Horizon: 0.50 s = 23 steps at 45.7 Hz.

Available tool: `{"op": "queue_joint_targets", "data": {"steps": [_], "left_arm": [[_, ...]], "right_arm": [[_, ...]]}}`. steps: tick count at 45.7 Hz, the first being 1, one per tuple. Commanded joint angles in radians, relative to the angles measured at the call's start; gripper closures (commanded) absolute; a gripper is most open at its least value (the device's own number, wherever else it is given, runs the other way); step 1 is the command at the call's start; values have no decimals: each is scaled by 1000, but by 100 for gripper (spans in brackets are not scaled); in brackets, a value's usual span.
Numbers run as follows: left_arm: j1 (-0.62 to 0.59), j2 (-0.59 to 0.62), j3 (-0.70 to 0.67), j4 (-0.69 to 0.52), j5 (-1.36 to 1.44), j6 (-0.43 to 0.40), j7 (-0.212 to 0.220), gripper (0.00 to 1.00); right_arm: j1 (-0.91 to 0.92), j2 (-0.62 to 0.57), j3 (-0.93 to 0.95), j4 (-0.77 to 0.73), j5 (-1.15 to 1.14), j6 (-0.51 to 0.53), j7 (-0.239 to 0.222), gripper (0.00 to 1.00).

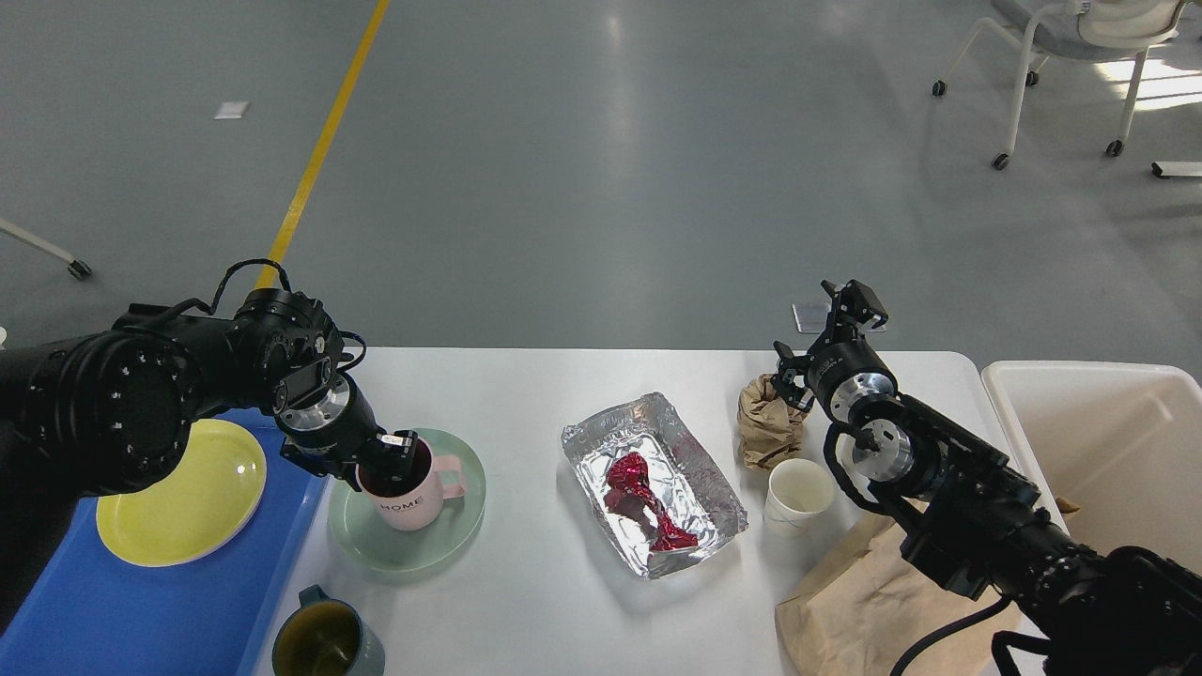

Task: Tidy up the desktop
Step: 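Lift the pink mug off the green saucer and carry it onto the blue tray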

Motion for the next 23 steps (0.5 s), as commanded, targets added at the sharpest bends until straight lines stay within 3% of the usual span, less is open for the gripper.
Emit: {"op": "queue_joint_targets", "data": {"steps": [1, 23], "left_arm": [[-4, 2, 5, 2, 1, -110, -2, 98], [-35, 28, 14, 2, 1, -139, -2, 100]], "right_arm": [[0, 0, 0, 0, 0, 0, 0, 0], [0, 0, 0, 0, 0, 0, 0, 0]]}}
